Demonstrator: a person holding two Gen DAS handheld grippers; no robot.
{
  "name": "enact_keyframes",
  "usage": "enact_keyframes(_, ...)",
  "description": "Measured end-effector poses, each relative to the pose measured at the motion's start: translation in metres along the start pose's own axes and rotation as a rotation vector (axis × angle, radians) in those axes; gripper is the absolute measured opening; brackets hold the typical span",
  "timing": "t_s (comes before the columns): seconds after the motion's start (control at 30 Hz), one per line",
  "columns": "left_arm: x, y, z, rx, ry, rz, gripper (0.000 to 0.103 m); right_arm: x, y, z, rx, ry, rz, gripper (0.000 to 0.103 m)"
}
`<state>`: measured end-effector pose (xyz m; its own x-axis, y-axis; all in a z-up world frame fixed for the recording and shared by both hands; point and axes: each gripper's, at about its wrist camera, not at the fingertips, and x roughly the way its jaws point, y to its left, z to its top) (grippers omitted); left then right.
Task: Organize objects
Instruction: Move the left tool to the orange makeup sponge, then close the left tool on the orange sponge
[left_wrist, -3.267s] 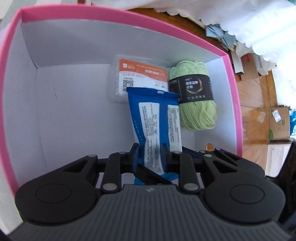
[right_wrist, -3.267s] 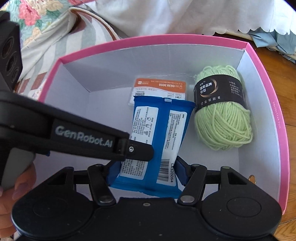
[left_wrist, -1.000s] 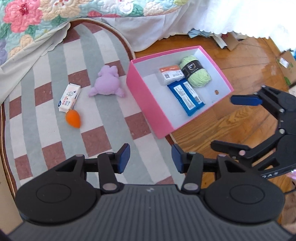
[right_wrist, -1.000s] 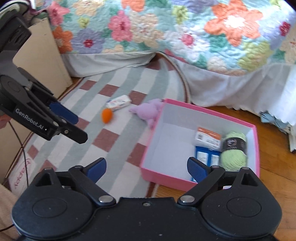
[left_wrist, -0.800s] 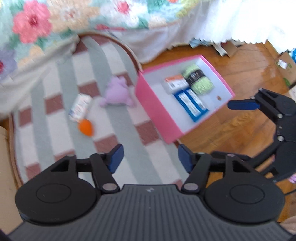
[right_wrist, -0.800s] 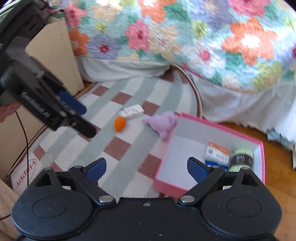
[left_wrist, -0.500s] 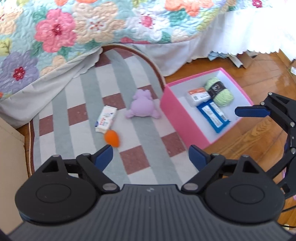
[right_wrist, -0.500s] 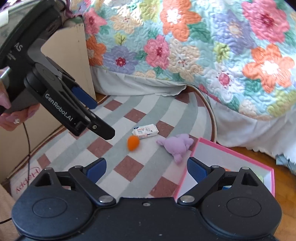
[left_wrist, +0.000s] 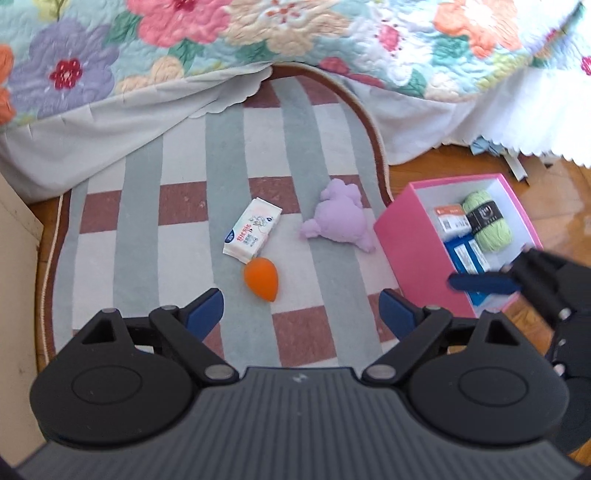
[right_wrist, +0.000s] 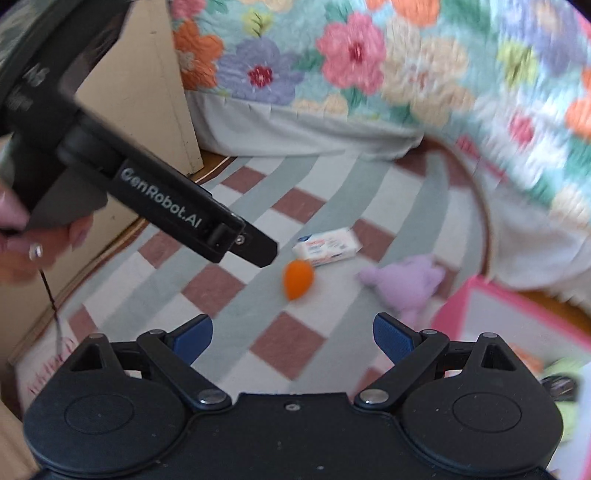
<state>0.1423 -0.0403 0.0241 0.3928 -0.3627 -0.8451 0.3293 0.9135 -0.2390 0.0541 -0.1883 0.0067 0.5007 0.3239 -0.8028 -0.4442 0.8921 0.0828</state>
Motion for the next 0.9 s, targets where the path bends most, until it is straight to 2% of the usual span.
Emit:
enact_keyframes(0.17,0.023,0.014,-0.001,-0.041,-0.009,-0.017,0.091,0.034,-0.001,0.003,0.049,0.018,0.094,0.095)
enact_keyframes(0.3,0.039,0.023,-0.001,-0.039,-0.008,-0.017,0.091,0.056,0.003,0.005,0.03,-0.001,0.08,0.094)
enact_keyframes(0.43,0.056,0.028,0.002,-0.008,0.003,0.047,0.09,0.075,-0.002,0.002,0.033,-0.026,0.086,0.089)
enact_keyframes(0.5,0.065,0.033,0.003,-0.021,0.012,0.028,0.088,0.08,-0.006,-0.001,0.051,-0.066,0.063,0.089)
enact_keyframes(0.67,0.085,0.044,0.001,-0.077,0.019,-0.03,0.087,0.095,-0.012,-0.005,0.043,-0.117,0.073,0.089)
enact_keyframes(0.8,0.103,0.055,-0.003,-0.152,0.028,-0.058,0.077,0.116,-0.012,-0.007,0.038,-0.123,0.086,0.084)
enact_keyframes(0.9,0.115,0.063,-0.008,-0.216,0.021,-0.087,0.07,0.132,-0.013,-0.007,0.04,-0.111,0.088,0.076)
